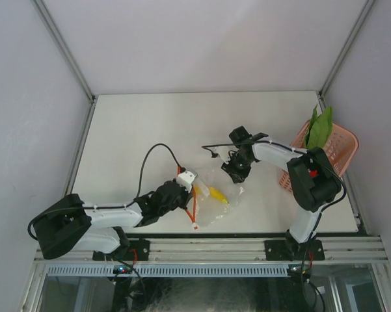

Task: Open the zip-top bag and remove the fake food
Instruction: Pick up the fake fruit from the zipper food storage bag.

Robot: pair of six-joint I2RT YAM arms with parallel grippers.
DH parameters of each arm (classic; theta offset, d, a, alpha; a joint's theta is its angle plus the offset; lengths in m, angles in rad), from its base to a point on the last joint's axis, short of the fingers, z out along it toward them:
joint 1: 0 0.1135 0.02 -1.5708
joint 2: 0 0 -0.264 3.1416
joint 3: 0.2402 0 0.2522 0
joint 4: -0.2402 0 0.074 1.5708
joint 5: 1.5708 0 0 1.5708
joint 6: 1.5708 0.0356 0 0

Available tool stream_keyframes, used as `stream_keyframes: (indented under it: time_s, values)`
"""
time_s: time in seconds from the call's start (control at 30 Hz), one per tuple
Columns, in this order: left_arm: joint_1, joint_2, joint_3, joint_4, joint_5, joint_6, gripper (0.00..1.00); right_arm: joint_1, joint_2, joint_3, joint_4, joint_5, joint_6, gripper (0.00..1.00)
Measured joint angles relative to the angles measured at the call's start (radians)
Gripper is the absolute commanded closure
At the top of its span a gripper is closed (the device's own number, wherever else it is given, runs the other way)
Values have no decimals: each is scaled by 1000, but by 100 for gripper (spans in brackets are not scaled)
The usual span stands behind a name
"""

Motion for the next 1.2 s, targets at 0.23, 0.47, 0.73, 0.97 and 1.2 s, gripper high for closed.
stream_keyframes:
  time_s: [0.23, 0.47, 0.73, 0.97, 1.2]
  values:
    - [47, -24, 22, -44, 18, -63, 100, -1, -1, -4, 4, -30, 7, 69]
    - [49, 83, 20, 84, 29, -23, 100, -43, -162, -35, 5, -233, -17, 54]
    - [49, 135, 21, 144, 15, 82, 100, -100, -364, -117, -5, -415, -225, 31]
    - [50, 131, 21, 164, -9, 130, 100, -50, -535, -427, 4, -406, -662, 20]
    - [50, 109, 21, 165, -1, 134, 100, -18, -497, -458, 156, -243, -726, 37]
